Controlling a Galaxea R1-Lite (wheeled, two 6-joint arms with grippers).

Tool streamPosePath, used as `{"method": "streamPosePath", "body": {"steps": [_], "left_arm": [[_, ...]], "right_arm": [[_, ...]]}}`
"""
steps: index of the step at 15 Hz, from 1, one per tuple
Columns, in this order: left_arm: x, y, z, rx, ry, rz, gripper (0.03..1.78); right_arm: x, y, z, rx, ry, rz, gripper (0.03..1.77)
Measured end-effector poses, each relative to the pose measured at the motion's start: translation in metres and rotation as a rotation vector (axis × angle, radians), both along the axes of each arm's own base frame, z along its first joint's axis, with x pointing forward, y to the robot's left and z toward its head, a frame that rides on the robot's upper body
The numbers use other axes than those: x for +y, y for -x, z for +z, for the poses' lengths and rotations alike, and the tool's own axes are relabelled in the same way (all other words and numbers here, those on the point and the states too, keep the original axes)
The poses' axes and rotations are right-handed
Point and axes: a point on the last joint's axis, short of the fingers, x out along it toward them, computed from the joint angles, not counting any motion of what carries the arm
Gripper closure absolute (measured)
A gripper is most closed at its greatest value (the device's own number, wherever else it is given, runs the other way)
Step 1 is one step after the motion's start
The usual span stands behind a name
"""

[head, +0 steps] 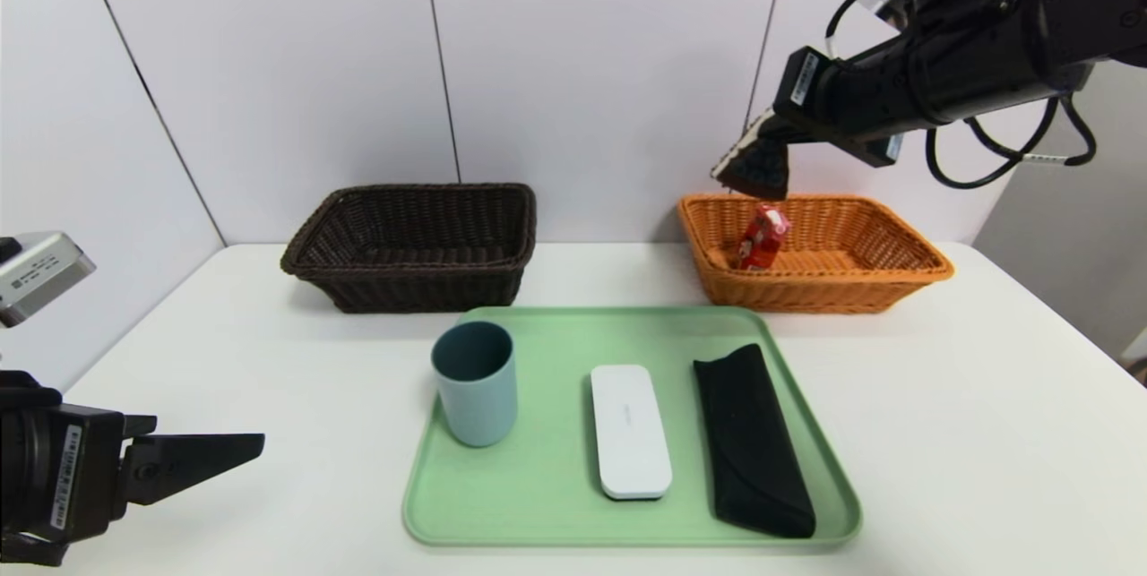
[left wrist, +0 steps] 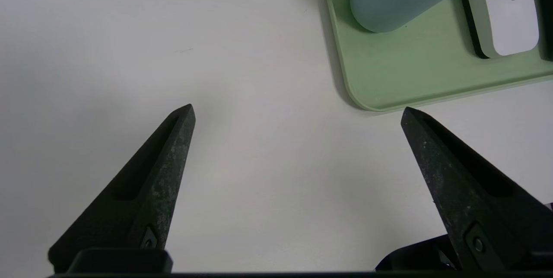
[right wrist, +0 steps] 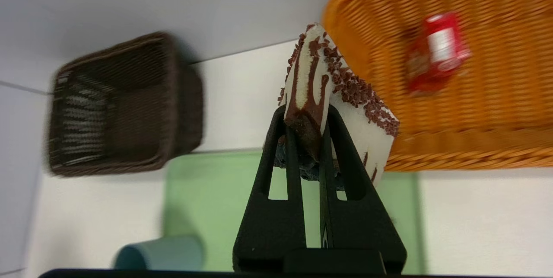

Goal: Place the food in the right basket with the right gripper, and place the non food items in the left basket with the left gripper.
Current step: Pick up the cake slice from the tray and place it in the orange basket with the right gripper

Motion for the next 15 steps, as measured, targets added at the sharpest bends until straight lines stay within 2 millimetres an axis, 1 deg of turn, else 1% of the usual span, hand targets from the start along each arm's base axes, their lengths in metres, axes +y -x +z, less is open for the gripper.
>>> {"method": "streamPosePath", "body": {"steps": [4,8,11,15], "left_arm": [[0.000,0.000,0.000,0.002,0.000,0.000,0.12],[0.000,0.000,-0.001,0.004,0.000,-0.001,0.12],[0.000,0.000,0.000,0.001,0.002,0.000,0.12],[0.000,0.000,0.001,-0.003,0.006,0.002,0.12]], "right_arm": [[-0.041,-0.019,-0.007,-0.006,0.128,-0.135,1.64],[-0.068,-0.028,-0.012,0.004,0.170,-0.192,1.64],[-0.079,-0.035,-0.018,0.019,0.174,-0.225,1.64],[-0.089,-0.050,-0.033,0.059,0.179,-0.253,1.64]]}}
